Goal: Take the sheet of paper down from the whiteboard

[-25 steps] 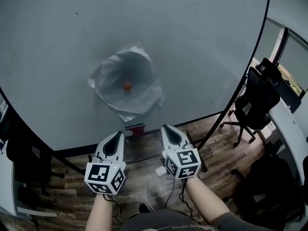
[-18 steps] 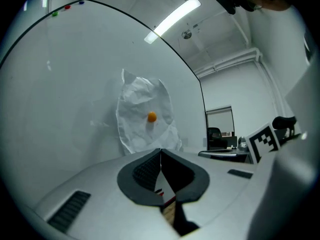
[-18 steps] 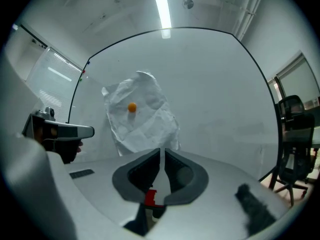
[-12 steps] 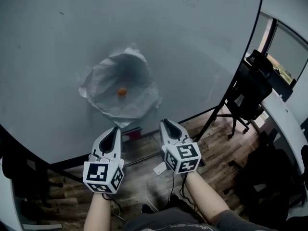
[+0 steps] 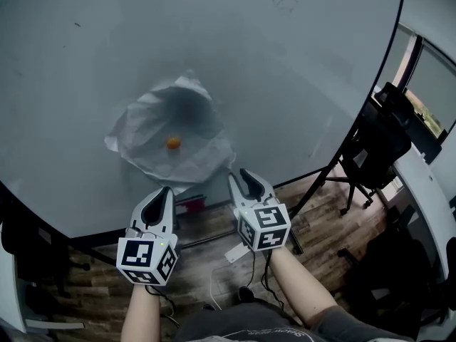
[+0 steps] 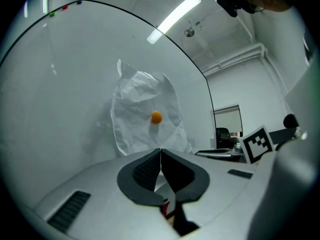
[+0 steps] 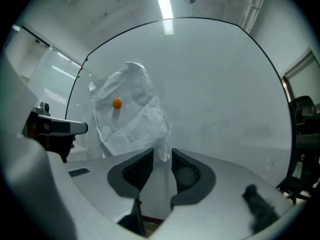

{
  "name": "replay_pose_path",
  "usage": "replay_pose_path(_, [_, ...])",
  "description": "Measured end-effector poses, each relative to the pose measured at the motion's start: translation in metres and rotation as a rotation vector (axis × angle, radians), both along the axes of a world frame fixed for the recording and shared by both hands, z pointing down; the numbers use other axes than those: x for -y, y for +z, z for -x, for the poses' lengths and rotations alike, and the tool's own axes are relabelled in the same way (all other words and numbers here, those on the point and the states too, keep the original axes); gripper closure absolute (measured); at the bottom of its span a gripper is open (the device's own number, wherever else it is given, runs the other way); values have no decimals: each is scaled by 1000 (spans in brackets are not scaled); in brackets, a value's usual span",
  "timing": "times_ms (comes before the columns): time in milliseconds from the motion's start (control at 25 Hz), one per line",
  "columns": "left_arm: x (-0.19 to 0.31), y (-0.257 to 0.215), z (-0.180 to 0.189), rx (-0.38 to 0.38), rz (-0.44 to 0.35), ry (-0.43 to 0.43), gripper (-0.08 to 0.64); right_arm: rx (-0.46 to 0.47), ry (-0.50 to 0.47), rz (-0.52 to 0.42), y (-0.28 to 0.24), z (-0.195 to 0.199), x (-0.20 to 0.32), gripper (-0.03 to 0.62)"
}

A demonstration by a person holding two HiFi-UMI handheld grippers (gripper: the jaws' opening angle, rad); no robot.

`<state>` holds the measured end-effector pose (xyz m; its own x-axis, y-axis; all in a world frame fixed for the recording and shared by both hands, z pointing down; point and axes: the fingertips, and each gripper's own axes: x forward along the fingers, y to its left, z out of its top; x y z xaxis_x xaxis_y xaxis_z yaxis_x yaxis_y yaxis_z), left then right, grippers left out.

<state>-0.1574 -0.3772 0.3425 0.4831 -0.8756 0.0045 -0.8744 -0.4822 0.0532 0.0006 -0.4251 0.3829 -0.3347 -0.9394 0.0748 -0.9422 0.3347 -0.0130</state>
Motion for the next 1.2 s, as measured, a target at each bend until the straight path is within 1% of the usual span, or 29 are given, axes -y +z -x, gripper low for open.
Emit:
replay_pose_path(320, [1, -6, -2, 5, -8, -82, 546, -43, -79, -11, 0, 6, 21, 494])
replay_pose_path(560, [3, -9, -6, 19, -13, -117, 546, -57, -100, -13, 2, 6, 31, 496])
replay_pose_path(600, [4, -9, -6, 21, -12, -120, 546, -59, -102, -11, 3, 6, 32, 502])
replay_pose_path(680, [5, -10, -8, 27, -10, -124, 546, -58, -102, -16, 2, 4, 34, 543])
replay_pose_path(840, [11, -14, -11, 31, -9, -133, 546, -36, -107, -28, 1, 2, 36, 560])
replay_pose_path(920, [15, -20, -10, 28, -26, -148, 546, -22, -121, -26, 1, 4, 36, 563])
replay_pose_path(1080, [21, -33, -14, 82, -77, -157, 545, -7, -138, -31, -3, 5, 37, 563])
replay_pose_path(1200, [24, -42, -18, 103, -114, -155, 545, 1, -153, -23, 0, 5, 37, 563])
